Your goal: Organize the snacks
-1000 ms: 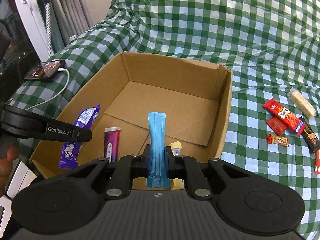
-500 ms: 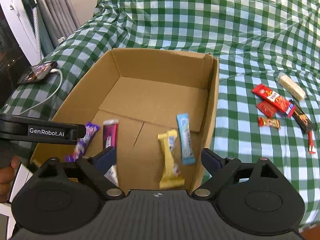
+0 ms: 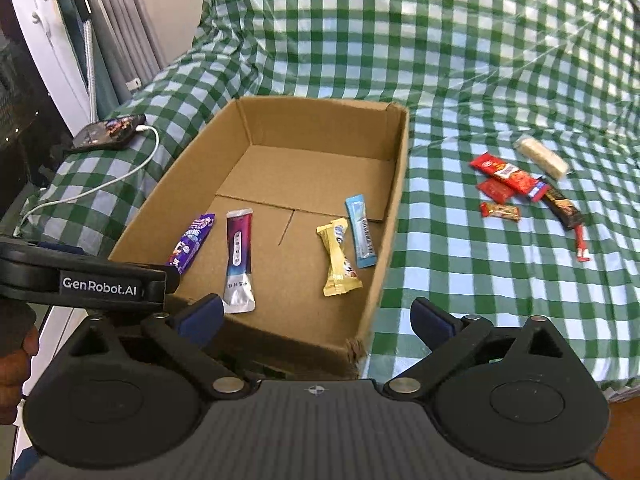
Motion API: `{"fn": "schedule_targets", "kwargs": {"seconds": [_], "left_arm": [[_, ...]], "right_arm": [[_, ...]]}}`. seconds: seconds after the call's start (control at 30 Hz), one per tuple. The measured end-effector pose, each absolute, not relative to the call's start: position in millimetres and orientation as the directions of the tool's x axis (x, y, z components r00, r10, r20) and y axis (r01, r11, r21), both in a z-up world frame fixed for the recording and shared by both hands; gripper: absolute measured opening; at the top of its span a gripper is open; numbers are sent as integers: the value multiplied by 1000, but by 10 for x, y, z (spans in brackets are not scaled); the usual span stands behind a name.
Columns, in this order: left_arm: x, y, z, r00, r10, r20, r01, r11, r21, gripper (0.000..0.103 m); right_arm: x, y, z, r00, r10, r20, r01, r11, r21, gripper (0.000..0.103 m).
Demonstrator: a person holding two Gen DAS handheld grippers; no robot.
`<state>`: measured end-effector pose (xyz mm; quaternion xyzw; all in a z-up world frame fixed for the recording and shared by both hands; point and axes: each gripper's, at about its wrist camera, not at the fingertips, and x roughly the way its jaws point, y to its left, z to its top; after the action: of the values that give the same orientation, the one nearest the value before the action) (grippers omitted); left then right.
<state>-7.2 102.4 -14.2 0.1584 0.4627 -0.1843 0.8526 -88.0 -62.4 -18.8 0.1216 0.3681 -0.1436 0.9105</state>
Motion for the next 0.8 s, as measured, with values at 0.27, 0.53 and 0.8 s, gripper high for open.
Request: {"fn": "schedule_targets", "kwargs": {"seconds": [0.27,0.53,0.8], "left_arm": [[-459,1047,-52,532,-181,-827,476,872,115,103],[-655,1060,37,556,-198,-807,497,858,131,103],[-685,1104,32,537,-200,-820,493,862,113,103]], "right_arm": [[-1236,-596,-66,723,-205,-659,374,919,125,100],[-1452,-587,-25,738,-226,-636,404,903,147,100],[-1494,-584,-32,736,-224,-639,407,901,152,101]]}}
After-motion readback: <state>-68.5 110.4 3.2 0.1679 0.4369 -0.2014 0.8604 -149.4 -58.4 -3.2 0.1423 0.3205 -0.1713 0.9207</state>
